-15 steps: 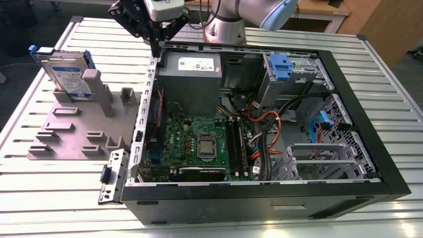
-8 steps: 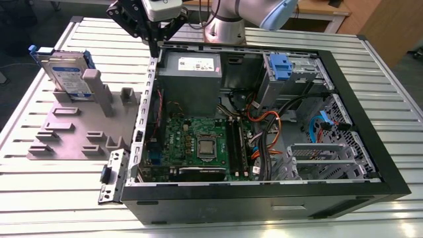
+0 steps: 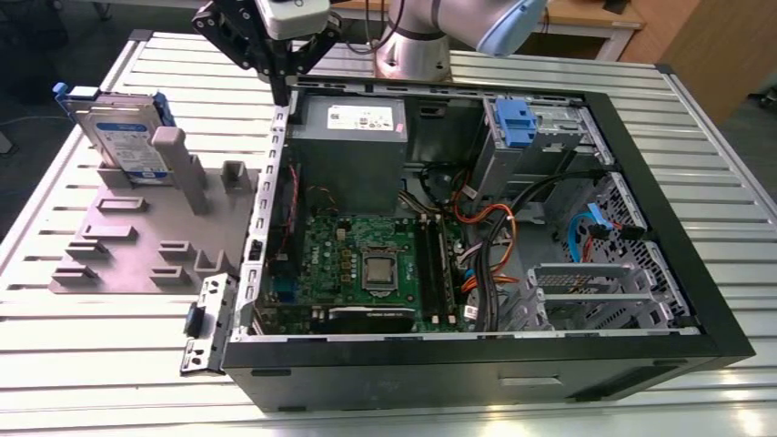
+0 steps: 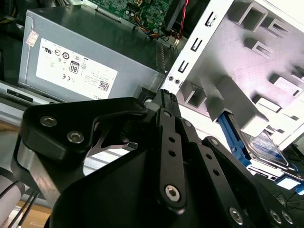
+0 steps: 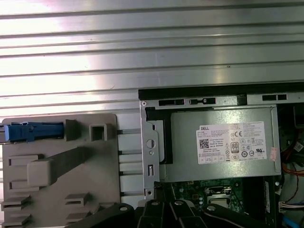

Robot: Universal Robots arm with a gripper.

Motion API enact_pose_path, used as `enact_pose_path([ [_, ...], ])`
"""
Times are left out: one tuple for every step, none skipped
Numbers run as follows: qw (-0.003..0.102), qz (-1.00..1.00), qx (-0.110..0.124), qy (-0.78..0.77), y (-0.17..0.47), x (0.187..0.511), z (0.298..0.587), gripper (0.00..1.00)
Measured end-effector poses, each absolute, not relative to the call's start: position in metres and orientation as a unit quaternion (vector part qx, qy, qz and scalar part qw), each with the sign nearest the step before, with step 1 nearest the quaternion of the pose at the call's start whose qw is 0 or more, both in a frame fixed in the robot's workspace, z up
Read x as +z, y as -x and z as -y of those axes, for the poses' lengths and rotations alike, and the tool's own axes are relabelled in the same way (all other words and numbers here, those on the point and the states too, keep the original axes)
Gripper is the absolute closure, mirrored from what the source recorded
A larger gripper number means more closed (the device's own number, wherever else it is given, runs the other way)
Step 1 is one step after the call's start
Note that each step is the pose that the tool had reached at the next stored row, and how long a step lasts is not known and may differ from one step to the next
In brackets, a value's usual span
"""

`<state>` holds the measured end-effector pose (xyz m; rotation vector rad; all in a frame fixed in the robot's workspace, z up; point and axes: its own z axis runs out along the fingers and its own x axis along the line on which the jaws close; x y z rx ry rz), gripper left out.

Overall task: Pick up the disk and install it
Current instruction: 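Reach for the disk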

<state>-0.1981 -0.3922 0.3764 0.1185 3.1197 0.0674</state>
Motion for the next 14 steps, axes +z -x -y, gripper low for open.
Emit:
enact_pose_path([
  [0.009, -0.999, 0.022, -0.038, 0.1985, 0.3764, 0.3922, 0.89],
  [0.009, -0.999, 0.022, -0.038, 0.1989, 0.3763, 0.3922, 0.89],
  [0.009, -0.999, 0.022, -0.038, 0.1992, 0.3763, 0.3922, 0.89],
  [0.009, -0.999, 0.022, -0.038, 0.1996, 0.3762, 0.3922, 0.89],
  [0.009, -0.999, 0.022, -0.038, 0.2, 0.3762, 0.3922, 0.89],
  [0.009, -0.999, 0.022, -0.038, 0.2004, 0.3761, 0.3922, 0.89],
  [0.009, -0.999, 0.022, -0.038, 0.2008, 0.3761, 0.3922, 0.89],
  [0.009, -0.999, 0.022, -0.038, 0.2012, 0.3761, 0.3922, 0.89],
  [0.009, -0.999, 0.022, -0.038, 0.2015, 0.376, 0.3922, 0.89],
  [0.009, -0.999, 0.022, -0.038, 0.2019, 0.376, 0.3922, 0.89],
  [0.009, -0.999, 0.022, -0.038, 0.2023, 0.376, 0.3922, 0.89],
  [0.009, -0.999, 0.022, -0.038, 0.2027, 0.3759, 0.3922, 0.89],
  [0.009, -0.999, 0.022, -0.038, 0.2031, 0.3759, 0.3922, 0.89],
  [0.009, -0.999, 0.022, -0.038, 0.2032, 0.3759, 0.3919, 0.89],
])
